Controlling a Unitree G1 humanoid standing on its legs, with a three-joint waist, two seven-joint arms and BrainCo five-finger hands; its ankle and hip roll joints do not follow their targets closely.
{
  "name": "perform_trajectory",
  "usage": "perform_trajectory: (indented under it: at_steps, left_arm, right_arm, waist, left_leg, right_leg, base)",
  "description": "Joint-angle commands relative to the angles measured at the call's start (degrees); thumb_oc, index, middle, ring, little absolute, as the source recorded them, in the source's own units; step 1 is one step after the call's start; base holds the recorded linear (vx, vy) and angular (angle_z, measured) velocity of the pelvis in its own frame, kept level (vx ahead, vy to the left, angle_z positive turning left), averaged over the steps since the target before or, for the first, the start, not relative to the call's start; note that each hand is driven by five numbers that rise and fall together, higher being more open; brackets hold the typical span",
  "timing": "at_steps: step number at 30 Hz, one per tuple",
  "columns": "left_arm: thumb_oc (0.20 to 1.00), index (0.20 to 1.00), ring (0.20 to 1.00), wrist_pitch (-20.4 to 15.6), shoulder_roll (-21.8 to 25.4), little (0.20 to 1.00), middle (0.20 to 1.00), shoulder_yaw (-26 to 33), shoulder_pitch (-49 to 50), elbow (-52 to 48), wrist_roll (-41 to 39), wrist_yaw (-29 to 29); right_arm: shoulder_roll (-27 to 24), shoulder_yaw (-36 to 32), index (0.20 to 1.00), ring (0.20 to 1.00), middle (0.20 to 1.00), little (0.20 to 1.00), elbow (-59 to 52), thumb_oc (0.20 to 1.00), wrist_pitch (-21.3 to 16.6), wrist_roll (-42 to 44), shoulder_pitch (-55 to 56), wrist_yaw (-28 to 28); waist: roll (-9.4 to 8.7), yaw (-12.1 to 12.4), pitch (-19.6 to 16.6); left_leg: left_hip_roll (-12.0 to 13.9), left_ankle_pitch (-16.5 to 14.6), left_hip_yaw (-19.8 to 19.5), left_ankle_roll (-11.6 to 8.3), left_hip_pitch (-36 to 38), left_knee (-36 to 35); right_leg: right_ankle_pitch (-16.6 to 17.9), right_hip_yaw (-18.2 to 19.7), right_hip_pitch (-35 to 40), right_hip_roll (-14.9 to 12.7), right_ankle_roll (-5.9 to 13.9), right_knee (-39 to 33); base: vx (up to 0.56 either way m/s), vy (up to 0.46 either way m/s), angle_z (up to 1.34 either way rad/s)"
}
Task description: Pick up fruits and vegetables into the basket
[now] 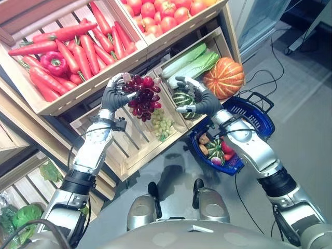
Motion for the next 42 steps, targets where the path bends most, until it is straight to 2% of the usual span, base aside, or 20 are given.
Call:
perform_trajectory:
  at_steps: [1, 9, 16, 24, 27, 30, 33, 38, 42]
  left_arm:
    - [0.200, 0.200, 0.200, -2.1, 1.7, 0.200, 0.200, 0.5, -1.7, -6.1, -5.5, -1.9]
    - [0.200, 0.200, 0.200, -0.4, 0.9, 0.200, 0.200, -1.3, -5.7, -9.6, -7.5, -2.8]
    - [0.200, 0.200, 0.200, 1.7, 0.3, 0.200, 0.200, -1.1, -8.3, -11.6, -14.6, -1.9]
    - [0.200, 0.200, 0.200, 3.0, -1.1, 0.200, 0.200, 0.0, -8.6, -14.9, -21.4, -1.4]
    - [0.200, 0.200, 0.200, 3.0, -2.1, 0.200, 0.200, -0.1, -8.9, -15.8, -23.5, -0.6]
    - [0.200, 0.200, 0.200, 4.0, -3.0, 0.200, 0.200, -0.5, -9.6, -16.8, -27.2, -0.4]
    - [0.200, 0.200, 0.200, 2.4, -4.5, 0.200, 0.200, -0.5, -10.1, -16.9, -29.4, 1.4]
    - [0.200, 0.200, 0.200, 1.7, -4.5, 0.200, 0.200, 0.0, -10.8, -17.8, -29.2, 3.2]
    - [0.200, 0.200, 0.200, 0.7, -4.5, 0.200, 0.200, 1.0, -10.3, -18.5, -28.0, 4.0]
  right_arm:
    - [5.3, 2.5, 1.000, 1.000, 1.000, 1.000, -4.0, 1.000, -0.1, 6.0, -3.1, 0.8]
    - [8.3, 6.1, 1.000, 1.000, 1.000, 1.000, -2.9, 1.000, 3.1, 6.5, -6.6, 0.7]
    - [9.5, 7.4, 1.000, 1.000, 1.000, 1.000, -2.5, 1.000, 3.2, 4.8, -8.1, -3.2]
    - [9.9, 7.3, 1.000, 1.000, 1.000, 1.000, -3.2, 1.000, 3.3, 4.7, -7.9, -5.2]
    - [10.4, 7.3, 1.000, 1.000, 1.000, 1.000, -3.4, 1.000, 2.4, 4.6, -8.1, -6.8]
    - [11.3, 7.2, 1.000, 1.000, 1.000, 1.000, -3.4, 1.000, -0.9, 7.1, -8.5, -8.4]
    - [12.9, 7.5, 1.000, 1.000, 1.000, 1.000, -3.6, 1.000, -0.5, 7.5, -8.5, -9.4]
    - [13.6, 7.6, 1.000, 1.000, 1.000, 1.000, -4.5, 1.000, -1.7, 9.2, -8.9, -10.4]
    - [13.6, 6.5, 1.000, 1.000, 1.000, 1.000, -5.6, 1.000, -3.8, 11.5, -7.6, -13.6]
  waist:
    - [-3.58, 0.4, -4.7]
    - [-3.71, 0.7, -6.6]
    - [-3.42, 0.4, -7.6]
    - [-3.15, 0.0, -7.8]
    - [-3.07, -0.1, -7.9]
    - [-2.97, -0.1, -7.8]
    - [-2.86, -0.2, -8.1]
    - [-2.86, -0.2, -8.2]
    - [-2.76, -0.3, -8.3]
  left_leg:
    - [-0.5, -3.0, -1.4, 0.11, 0.4, 3.1]
    - [-0.6, -2.8, -1.2, 0.14, 2.5, 0.8]
    - [-0.6, -2.8, -0.9, 0.11, 3.7, -0.4]
    - [-0.6, -3.4, -0.7, 0.28, 4.4, -0.4]
    - [-0.7, -3.5, -0.7, 0.33, 4.5, -0.6]
    - [-0.8, -3.5, -0.8, 0.42, 4.7, -0.8]
    - [-0.8, -3.5, -0.7, 0.45, 5.0, -1.2]
    - [-0.7, -3.4, -0.5, 0.48, 5.1, -1.4]
    - [-0.7, -3.4, -0.4, 0.54, 5.4, -1.8]
  right_leg:
    - [1.2, -0.5, 6.8, -3.1, 5.29, -5.3]
    - [1.8, -0.9, 8.6, -3.3, 5.76, -7.2]
    - [2.0, -1.1, 9.4, -3.4, 5.91, -8.1]
    - [1.8, -0.9, 9.7, -3.6, 5.95, -8.2]
    - [1.8, -0.9, 9.9, -3.6, 6.00, -8.3]
    - [1.9, -0.8, 10.0, -3.7, 6.04, -8.5]
    - [2.0, -0.9, 10.1, -3.8, 6.19, -8.7]
    - [2.0, -1.0, 10.1, -3.8, 6.15, -8.8]
    - [2.0, -1.0, 10.3, -3.7, 6.17, -9.0]
  base:
    - [0.03, 0.017, 0.10]
    - [0.01, 0.015, 0.07]
    - [0.00, 0.007, 0.00]
    - [0.00, 0.000, 0.00]
    - [0.00, 0.000, 0.00]
    - [-0.01, 0.010, -0.05]
    - [0.00, 0.000, 0.00]
    - [0.00, 0.000, 0.00]
    - [0.00, 0.000, 0.00]
